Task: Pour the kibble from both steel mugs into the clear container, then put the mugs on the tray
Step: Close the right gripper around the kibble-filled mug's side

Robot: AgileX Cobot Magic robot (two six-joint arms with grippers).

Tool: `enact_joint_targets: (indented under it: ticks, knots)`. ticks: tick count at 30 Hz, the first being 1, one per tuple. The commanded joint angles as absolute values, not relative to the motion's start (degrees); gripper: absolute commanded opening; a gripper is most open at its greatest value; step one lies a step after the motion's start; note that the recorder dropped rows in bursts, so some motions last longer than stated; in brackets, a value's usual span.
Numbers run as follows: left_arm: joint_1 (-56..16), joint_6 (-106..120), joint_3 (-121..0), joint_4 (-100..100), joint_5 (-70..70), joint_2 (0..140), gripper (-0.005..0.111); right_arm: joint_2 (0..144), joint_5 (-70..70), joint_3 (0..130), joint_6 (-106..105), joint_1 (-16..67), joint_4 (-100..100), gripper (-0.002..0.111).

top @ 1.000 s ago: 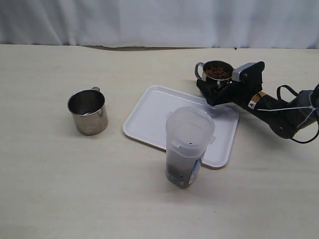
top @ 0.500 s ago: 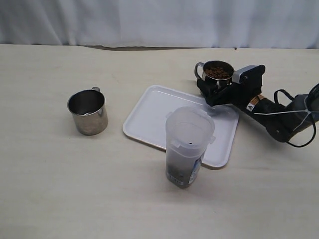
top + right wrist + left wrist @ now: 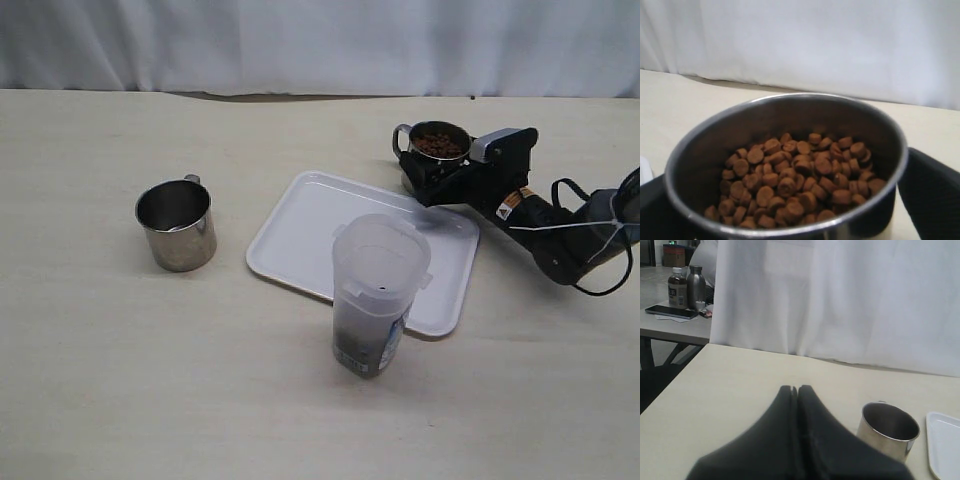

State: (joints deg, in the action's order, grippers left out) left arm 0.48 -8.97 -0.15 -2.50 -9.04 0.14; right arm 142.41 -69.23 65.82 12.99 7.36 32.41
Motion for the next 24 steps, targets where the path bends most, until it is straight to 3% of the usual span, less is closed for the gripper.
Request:
enact_joint_targets:
  ticks: [1,16,19,24]
  knots:
    - [0.00,-9.03,0.00,-2.32,-8.67,0.00,0.000,142.43,-69.96,66.44,12.53,7.52,31.95,0.092]
    - [0.00,-9.03,0.00,-2.32,-8.67,0.00,0.000,142.43,-68.69,66.56,12.53,7.52,31.95,0.077]
    - [0.00,-9.03,0.00,-2.32,-8.67,0.00,0.000,142.43,-67.88,66.56,12.53,7.52,31.95,0.061]
    - [0.00,-9.03,0.00,-2.32,-8.67,0.00,0.000,142.43,-67.41,66.56,12.53,7.52,29.81,0.017]
